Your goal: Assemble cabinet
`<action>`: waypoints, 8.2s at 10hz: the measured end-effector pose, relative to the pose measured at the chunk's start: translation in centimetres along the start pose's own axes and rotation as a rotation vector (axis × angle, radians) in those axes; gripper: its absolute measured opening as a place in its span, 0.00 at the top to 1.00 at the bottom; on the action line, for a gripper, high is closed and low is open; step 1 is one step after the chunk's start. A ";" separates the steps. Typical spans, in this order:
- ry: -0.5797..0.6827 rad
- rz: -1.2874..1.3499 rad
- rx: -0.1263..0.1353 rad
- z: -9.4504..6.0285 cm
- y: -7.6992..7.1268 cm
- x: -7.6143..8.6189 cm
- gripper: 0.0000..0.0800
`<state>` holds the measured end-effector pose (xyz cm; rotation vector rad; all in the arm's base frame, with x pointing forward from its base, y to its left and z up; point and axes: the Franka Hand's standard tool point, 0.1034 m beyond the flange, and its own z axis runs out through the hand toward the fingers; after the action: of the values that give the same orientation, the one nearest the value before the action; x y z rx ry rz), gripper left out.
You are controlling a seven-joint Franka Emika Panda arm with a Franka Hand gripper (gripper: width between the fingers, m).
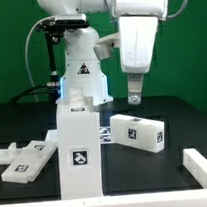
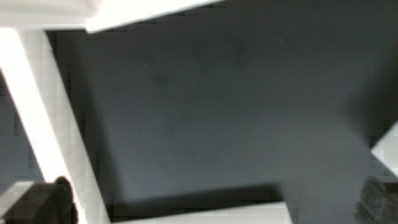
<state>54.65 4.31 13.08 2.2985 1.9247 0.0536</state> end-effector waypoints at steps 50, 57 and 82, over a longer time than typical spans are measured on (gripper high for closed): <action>-0.819 -0.355 0.185 4.6 -3.3 -8.8 0.85; -0.530 0.084 0.174 0.9 -2.4 -7.0 0.96; 0.178 1.371 0.127 9.0 -0.7 2.6 0.96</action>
Offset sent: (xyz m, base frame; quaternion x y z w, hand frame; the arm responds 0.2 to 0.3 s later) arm 0.0000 0.0000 0.0000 0.0000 0.0000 -0.0650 0.9979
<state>55.54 6.17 3.93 3.2369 0.0523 0.2733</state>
